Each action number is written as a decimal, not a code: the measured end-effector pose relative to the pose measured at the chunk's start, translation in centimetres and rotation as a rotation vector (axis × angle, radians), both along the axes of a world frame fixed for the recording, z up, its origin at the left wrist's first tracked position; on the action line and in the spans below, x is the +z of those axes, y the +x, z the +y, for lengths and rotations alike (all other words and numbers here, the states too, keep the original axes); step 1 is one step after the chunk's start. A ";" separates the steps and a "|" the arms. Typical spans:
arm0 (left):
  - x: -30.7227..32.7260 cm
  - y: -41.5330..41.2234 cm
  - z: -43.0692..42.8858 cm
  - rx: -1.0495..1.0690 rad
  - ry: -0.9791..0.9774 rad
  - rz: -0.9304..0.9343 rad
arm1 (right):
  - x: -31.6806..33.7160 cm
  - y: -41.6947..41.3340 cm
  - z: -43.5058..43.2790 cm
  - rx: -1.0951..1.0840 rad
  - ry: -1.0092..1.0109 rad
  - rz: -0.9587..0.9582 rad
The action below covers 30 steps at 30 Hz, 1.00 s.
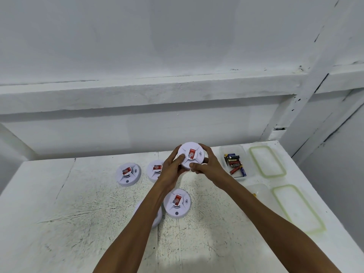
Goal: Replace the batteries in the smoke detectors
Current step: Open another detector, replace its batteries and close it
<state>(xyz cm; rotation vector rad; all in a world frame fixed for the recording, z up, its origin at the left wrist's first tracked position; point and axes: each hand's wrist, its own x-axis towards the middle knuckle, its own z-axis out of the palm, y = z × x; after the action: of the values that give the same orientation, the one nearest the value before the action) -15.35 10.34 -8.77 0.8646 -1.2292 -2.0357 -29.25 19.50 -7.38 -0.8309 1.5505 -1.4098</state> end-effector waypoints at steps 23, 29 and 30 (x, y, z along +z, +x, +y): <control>-0.3 0.1 -0.7 0.009 -0.020 -0.036 | 2.3 -0.7 0.2 0.094 0.135 -0.122; -0.6 0.2 -0.7 0.006 0.000 -0.027 | 2.1 -0.4 0.3 0.088 0.136 -0.101; -0.6 0.2 -0.7 0.008 0.001 -0.029 | 2.1 -0.4 0.3 0.089 0.140 -0.097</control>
<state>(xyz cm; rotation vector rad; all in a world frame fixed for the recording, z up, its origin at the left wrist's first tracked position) -15.12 9.67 -9.38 0.9014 -1.2389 -2.0243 -29.67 19.83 -5.25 -0.7276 1.5008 -1.2447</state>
